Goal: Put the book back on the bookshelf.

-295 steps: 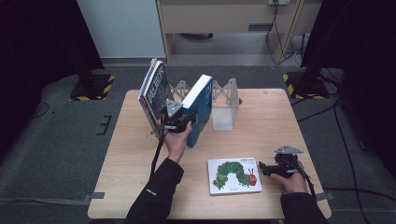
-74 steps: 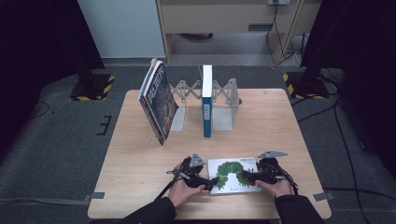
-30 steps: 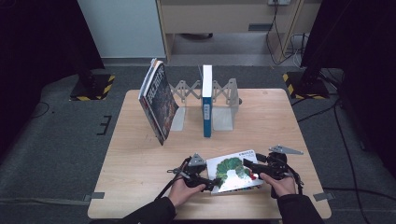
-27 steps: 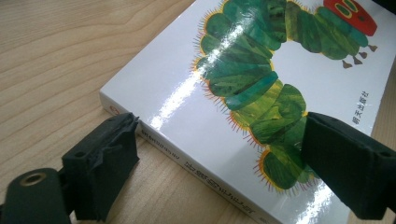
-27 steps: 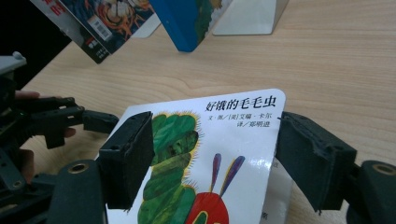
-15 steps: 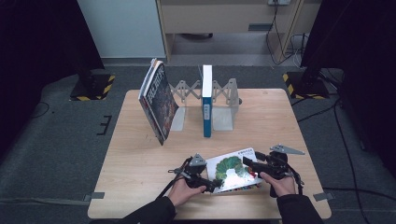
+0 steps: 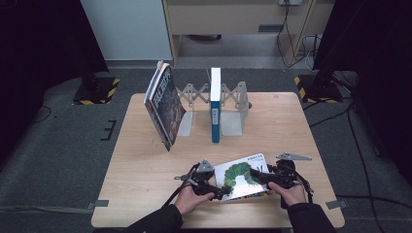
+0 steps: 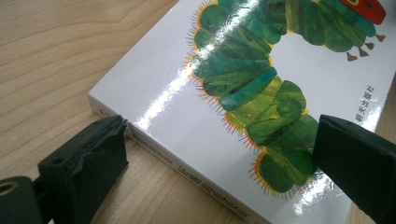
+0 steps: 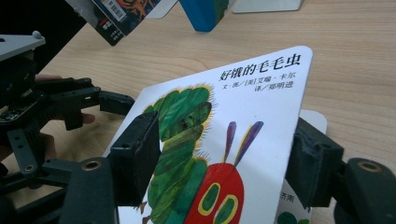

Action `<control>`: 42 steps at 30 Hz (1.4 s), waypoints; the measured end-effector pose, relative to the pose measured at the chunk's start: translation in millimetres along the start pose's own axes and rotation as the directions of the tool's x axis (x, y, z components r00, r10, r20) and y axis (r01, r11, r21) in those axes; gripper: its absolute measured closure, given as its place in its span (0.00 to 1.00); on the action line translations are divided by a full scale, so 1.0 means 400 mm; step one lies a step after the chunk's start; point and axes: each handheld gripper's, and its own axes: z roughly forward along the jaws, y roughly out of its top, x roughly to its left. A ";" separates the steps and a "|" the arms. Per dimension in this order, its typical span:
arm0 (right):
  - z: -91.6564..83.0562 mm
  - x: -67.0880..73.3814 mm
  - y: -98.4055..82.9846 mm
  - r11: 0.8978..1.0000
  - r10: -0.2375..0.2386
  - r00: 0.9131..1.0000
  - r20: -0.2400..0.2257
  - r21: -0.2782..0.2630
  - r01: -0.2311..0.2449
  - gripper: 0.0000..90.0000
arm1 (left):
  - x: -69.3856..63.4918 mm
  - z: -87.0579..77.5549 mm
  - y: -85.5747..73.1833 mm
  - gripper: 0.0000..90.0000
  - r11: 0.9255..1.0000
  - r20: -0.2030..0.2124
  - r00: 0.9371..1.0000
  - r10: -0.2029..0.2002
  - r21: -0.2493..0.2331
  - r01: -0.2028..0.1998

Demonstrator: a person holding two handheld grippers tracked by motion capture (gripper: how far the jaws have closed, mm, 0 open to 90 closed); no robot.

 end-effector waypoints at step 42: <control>0.003 -0.018 0.031 0.998 0.039 0.989 -0.143 0.056 -0.031 0.82 | 0.028 -0.040 0.008 0.16 0.999 -0.026 0.999 -0.034 -0.026 0.033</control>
